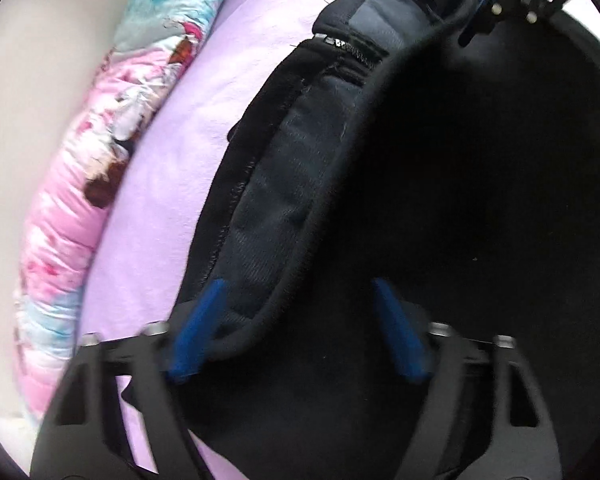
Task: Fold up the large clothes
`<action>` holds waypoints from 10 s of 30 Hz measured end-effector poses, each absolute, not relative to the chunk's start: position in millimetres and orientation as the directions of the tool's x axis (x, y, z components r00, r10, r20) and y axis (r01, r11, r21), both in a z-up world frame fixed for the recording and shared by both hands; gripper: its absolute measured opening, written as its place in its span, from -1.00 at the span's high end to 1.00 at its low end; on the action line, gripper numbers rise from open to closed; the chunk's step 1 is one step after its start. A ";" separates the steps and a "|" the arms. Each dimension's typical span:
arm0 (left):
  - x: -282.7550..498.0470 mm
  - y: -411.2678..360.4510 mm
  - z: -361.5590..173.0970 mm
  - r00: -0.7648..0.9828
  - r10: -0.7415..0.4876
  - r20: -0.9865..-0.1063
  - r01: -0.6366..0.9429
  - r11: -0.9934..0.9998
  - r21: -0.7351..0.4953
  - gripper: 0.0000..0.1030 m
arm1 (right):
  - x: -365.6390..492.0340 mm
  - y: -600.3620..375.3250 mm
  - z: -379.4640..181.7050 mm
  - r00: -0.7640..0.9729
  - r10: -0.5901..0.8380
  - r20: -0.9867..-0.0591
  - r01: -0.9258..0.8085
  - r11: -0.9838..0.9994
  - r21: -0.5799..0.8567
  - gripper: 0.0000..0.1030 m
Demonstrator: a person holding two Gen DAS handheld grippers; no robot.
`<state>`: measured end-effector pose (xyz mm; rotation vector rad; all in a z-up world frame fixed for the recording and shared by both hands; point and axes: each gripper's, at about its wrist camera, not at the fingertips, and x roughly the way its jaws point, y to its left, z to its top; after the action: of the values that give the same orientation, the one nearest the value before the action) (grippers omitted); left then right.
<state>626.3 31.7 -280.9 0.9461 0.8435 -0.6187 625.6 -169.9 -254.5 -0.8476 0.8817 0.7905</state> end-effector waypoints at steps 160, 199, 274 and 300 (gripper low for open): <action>592.3 245.0 -311.8 0.474 -0.607 -0.638 0.113 0.760 -0.640 -0.88 | 560.6 -392.5 -360.1 0.365 0.725 -0.584 -0.205 0.675 0.709 -0.88; 577.5 -37.2 -313.3 0.147 -0.416 -0.898 0.937 0.349 -0.008 -0.88 | 572.8 -407.4 -367.8 0.281 0.789 -0.546 -0.160 0.600 0.784 -0.06; 423.0 199.4 -281.4 0.437 -0.581 -0.687 0.842 0.533 0.085 -0.89 | 488.8 84.4 -235.7 0.375 -0.005 -0.927 -0.688 0.669 -0.282 0.40; 534.1 24.3 -202.5 -0.095 -0.635 -0.767 0.867 0.326 -0.377 -0.89 | 424.8 138.4 -340.7 0.666 -0.199 -0.719 -0.550 0.520 -0.654 0.33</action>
<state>534.1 24.3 -202.5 0.2759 1.0733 -1.2833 424.8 138.4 -340.7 -1.0314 0.8489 0.2440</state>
